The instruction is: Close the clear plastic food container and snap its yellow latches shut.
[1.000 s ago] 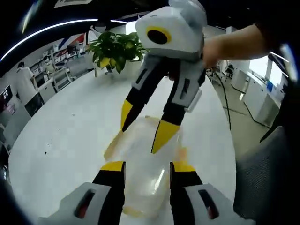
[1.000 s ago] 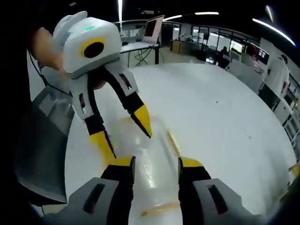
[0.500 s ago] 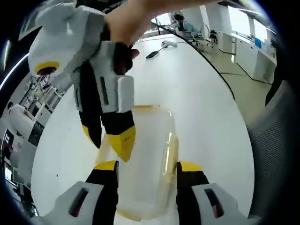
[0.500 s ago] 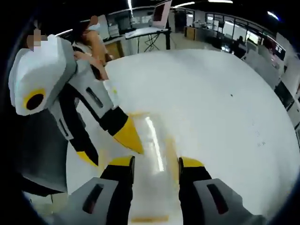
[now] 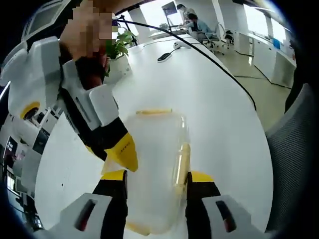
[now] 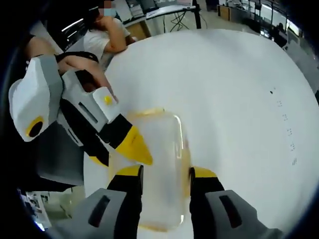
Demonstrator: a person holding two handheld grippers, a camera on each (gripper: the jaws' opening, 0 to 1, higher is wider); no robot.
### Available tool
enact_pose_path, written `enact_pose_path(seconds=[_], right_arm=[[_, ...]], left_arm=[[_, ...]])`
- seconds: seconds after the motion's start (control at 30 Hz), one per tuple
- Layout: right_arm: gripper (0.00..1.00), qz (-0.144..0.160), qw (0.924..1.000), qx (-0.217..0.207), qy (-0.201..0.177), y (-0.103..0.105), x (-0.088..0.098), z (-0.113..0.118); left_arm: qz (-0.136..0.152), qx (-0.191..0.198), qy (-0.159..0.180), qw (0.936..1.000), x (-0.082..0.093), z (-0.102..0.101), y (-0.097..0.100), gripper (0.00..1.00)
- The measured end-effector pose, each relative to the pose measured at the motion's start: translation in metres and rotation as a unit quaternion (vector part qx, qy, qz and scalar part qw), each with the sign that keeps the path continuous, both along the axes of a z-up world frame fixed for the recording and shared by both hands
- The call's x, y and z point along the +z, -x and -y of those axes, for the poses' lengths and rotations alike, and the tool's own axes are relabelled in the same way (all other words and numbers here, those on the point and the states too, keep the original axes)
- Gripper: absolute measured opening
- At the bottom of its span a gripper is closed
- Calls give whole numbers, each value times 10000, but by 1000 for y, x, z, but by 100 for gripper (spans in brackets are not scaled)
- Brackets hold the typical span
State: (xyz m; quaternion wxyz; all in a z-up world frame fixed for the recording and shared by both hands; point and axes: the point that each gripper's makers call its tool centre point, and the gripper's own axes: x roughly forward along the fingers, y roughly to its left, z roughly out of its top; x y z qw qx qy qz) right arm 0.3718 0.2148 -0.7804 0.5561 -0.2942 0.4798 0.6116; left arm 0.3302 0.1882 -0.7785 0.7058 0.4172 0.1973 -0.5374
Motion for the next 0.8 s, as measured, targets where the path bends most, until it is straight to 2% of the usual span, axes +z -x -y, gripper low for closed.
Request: enact_pose_path(seconds=[0.1,0.13,0.17,0.27,0.47,0.63,0.8], right_arm=[[32,-22,9999,82,146,0,-1,1],[30,-246,9992,224,209,7,0,3],[29,-152,9996,79,224,5,1,-1],[31,-262,9987,194,389,3,0,-1],[32,-319,9977,277,524,0,0,0],[33,-365,9954,452,758,-1,-2,1],[33,-326,9966,384,646,-2,-2,4]], left_arm=[[-119,109,-42,9999,-2,-4,2,39],[-149,70,-35,9999,-2,-6,2,39],[-125,106,11,9999,-2,-6,1,39],[-182,169,42,9997,-3,-6,1,39],[-114,444,-11,9989,-3,-3,2,40],[-117,427,-4,9990,-4,-5,1,40],[-172,444,7,9989,-3,-5,2,41]])
